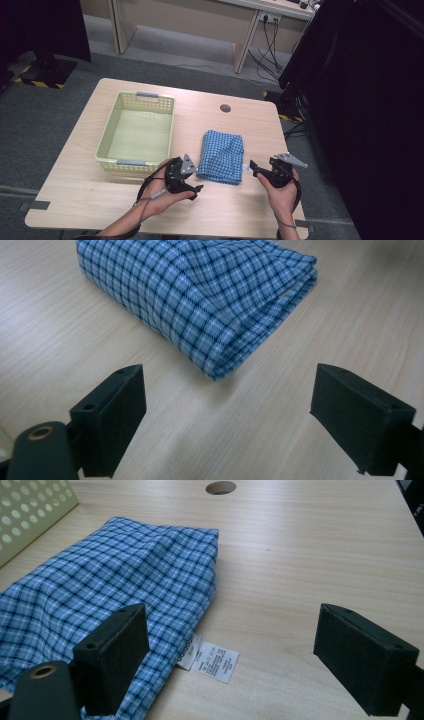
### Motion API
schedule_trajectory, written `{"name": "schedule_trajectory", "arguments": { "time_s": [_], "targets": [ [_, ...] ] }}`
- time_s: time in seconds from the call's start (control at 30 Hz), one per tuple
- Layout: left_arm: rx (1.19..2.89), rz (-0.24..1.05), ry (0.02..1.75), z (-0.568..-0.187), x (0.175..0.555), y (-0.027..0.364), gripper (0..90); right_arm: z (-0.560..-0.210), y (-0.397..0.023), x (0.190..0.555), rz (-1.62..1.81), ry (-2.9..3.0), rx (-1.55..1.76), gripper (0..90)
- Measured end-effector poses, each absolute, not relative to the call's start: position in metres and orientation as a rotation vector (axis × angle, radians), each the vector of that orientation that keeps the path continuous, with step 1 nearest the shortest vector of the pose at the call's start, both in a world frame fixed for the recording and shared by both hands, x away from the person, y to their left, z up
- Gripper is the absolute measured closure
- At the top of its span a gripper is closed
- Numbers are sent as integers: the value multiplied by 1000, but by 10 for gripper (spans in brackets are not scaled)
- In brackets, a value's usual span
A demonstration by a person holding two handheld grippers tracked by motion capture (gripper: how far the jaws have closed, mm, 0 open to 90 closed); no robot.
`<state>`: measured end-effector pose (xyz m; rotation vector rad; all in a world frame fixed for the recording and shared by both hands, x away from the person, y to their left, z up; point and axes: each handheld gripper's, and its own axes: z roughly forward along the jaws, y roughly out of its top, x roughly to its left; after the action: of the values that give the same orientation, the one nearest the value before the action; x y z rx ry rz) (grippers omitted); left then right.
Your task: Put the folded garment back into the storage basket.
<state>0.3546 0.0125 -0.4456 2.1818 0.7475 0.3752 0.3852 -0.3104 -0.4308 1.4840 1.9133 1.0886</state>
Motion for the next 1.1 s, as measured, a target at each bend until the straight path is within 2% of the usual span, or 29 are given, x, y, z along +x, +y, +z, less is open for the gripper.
{"name": "schedule_trajectory", "arguments": {
  "time_s": [0.67,1.1],
  "targets": [
    [2185,411,840,-458,378,-16,177,-422,-299,427,1056,1940,1505,159],
    [2195,392,887,-466,392,-21,225,-431,-278,464,999,1998,1548,172]
  ]
}}
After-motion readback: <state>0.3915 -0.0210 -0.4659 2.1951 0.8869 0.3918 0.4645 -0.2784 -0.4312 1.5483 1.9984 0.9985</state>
